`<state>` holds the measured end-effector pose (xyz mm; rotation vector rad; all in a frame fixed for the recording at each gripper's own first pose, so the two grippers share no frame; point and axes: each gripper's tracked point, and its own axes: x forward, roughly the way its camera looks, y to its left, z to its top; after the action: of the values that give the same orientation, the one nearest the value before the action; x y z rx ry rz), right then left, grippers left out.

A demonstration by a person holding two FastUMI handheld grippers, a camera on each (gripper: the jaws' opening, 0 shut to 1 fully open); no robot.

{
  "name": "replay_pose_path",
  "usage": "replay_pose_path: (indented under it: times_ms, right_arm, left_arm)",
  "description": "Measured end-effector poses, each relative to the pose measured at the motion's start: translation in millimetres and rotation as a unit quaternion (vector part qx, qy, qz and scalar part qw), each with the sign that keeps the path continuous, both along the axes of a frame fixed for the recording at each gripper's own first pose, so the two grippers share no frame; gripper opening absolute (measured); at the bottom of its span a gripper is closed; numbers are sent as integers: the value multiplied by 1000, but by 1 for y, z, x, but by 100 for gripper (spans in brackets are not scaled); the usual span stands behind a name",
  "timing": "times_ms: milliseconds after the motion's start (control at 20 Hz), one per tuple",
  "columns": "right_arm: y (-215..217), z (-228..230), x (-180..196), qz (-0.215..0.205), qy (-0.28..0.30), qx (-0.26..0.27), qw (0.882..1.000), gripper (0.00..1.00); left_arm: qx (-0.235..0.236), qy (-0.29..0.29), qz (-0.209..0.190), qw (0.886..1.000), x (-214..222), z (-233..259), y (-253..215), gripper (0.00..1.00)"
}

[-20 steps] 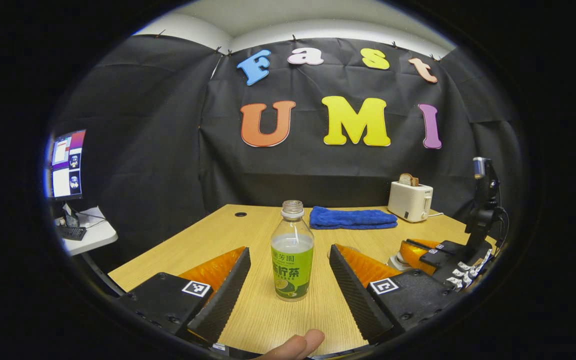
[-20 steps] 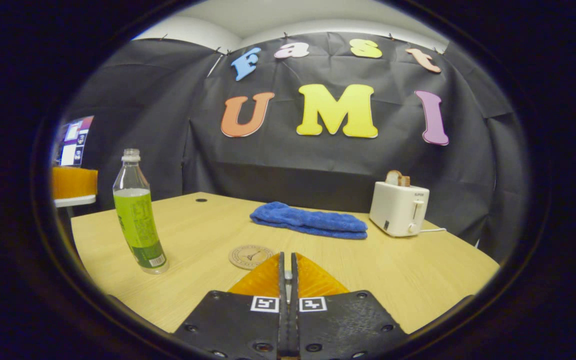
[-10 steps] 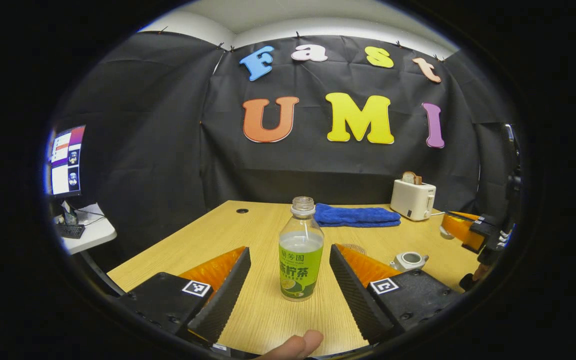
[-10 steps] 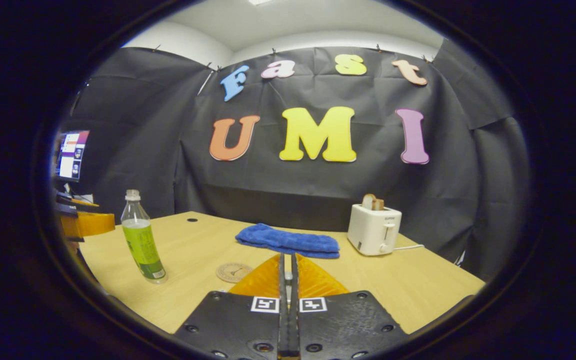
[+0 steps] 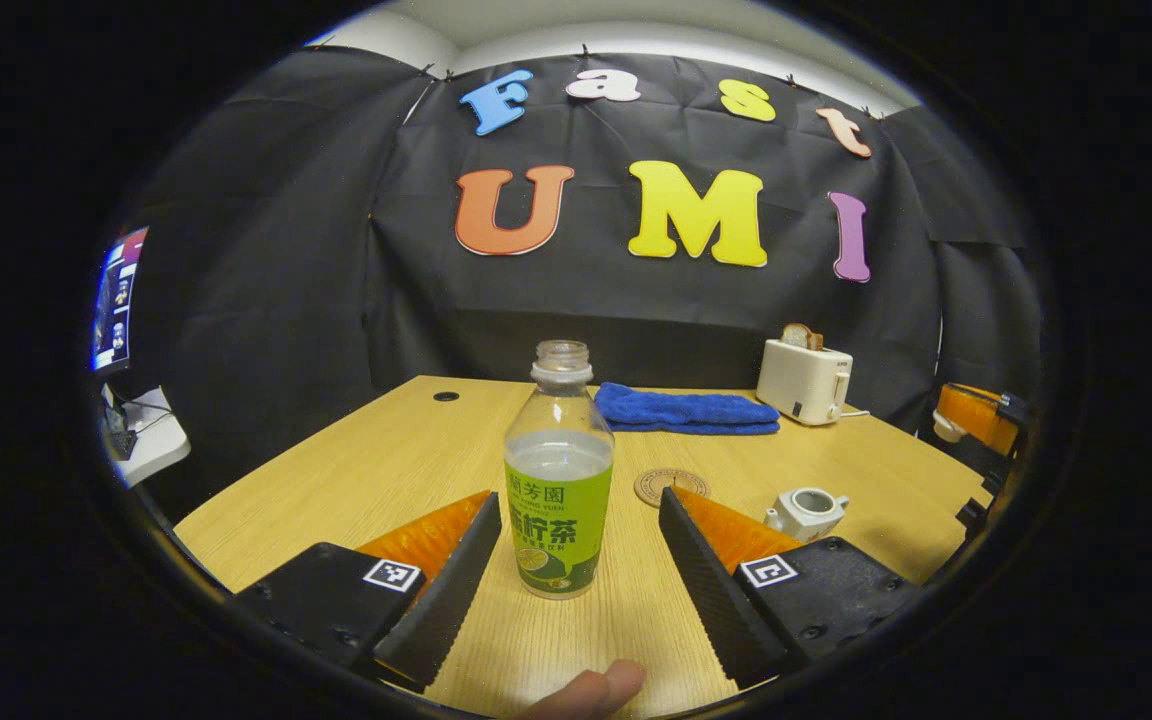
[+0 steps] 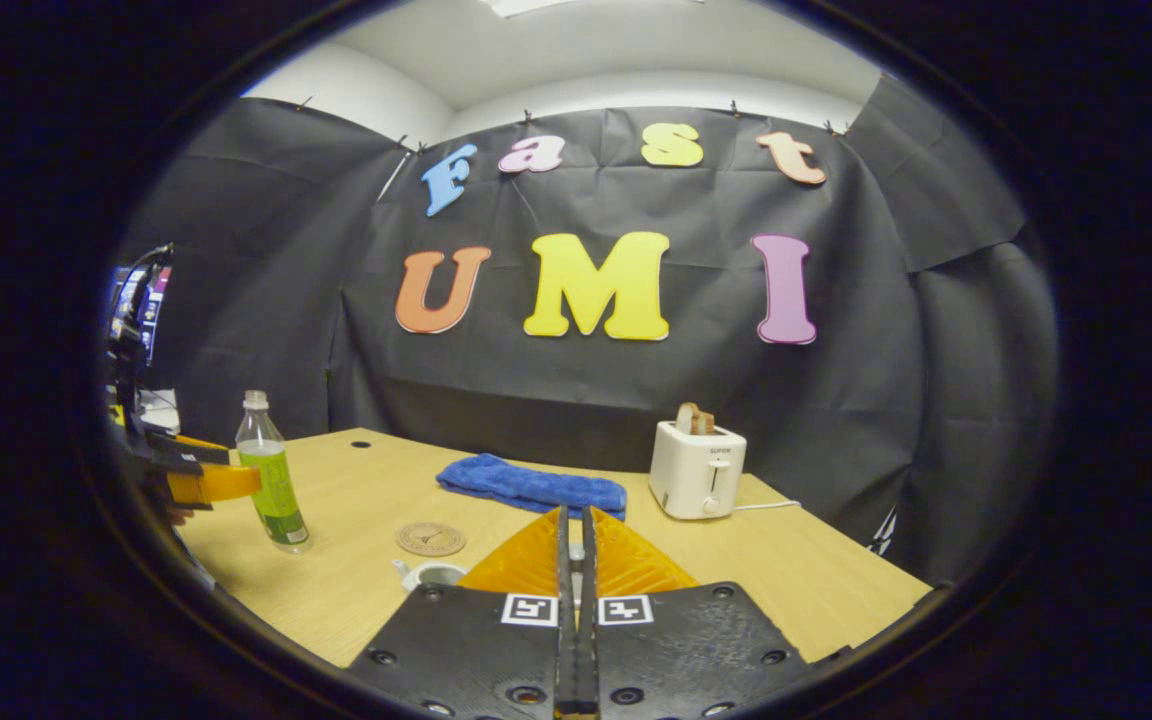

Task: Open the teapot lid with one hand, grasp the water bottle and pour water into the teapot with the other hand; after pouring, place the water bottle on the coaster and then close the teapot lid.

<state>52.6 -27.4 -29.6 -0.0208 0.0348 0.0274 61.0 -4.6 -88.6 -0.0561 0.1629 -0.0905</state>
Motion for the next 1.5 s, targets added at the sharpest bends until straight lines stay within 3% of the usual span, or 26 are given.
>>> replay_pose_path:
  times_ms: [100,300,600,850,950,1100,1350,1500]
  right_arm:
    - [4,-2,0,7,3,-1,1000,0]
    - [11,-7,2,19,9,-1,1000,0]
    - [14,-15,5,20,19,-4,1000,0]
    - [16,-17,6,21,21,-6,1000,0]
    - [19,-17,5,23,21,-8,999,0]
    - [22,-14,2,25,17,-11,999,0]
    - [22,-13,2,25,15,-13,999,0]
    - [21,-15,2,25,20,-16,999,0]
  left_arm:
    - [7,-15,-11,1000,5,-6,-6,100]
    - [38,-13,10,999,20,-25,4,100]
    - [30,9,38,999,46,-45,17,100]
    - [27,2,28,999,44,-41,12,99]
    - [31,10,24,999,47,-44,11,96]
    - [28,23,20,999,45,-47,10,80]
    - [36,34,5,999,31,-46,3,78]
    - [82,40,29,995,24,-41,14,77]
